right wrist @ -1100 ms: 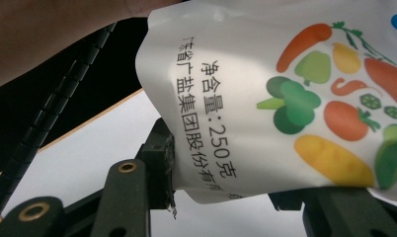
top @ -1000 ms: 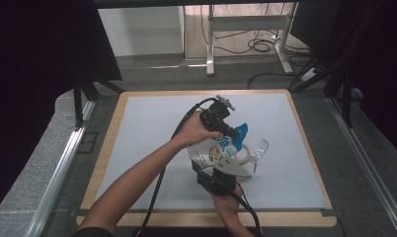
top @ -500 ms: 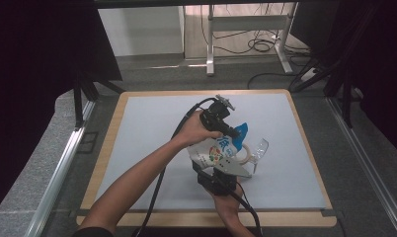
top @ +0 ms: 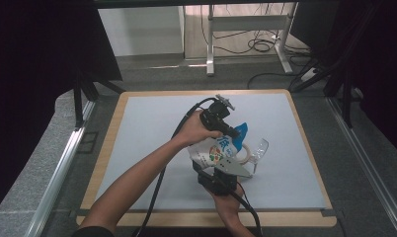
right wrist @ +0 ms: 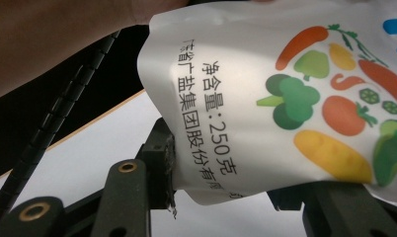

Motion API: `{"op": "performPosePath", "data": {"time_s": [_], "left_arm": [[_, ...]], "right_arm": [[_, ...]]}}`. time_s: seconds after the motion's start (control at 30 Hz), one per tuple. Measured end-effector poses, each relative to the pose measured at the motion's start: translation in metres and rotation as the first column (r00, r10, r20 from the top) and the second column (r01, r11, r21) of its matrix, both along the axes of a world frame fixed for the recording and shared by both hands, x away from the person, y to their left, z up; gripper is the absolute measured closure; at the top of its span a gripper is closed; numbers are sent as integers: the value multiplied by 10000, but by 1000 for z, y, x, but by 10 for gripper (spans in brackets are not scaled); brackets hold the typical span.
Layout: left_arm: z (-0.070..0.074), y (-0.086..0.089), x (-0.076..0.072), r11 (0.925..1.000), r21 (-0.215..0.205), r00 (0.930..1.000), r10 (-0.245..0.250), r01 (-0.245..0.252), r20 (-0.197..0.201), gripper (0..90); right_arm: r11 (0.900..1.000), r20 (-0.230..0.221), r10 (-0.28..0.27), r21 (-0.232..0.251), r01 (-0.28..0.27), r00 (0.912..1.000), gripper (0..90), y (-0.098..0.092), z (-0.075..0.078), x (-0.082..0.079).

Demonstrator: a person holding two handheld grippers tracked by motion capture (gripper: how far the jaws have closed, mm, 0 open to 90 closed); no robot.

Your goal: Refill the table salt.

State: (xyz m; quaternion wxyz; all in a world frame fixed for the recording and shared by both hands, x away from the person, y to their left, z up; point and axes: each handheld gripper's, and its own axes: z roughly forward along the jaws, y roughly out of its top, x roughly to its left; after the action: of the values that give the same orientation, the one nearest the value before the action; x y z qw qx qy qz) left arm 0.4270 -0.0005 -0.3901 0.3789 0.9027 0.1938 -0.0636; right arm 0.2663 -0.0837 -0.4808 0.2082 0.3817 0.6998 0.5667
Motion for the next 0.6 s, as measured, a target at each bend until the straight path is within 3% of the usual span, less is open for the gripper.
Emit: {"op": "performPosePath", "data": {"time_s": [0.6], "left_arm": [[-1, -1, 1, 10000, -6, 10000, -39, 39, -8, 900]], "right_arm": [[9999, -89, -20, 124, 21, 10000, 544, -1, 1, 1]]}}
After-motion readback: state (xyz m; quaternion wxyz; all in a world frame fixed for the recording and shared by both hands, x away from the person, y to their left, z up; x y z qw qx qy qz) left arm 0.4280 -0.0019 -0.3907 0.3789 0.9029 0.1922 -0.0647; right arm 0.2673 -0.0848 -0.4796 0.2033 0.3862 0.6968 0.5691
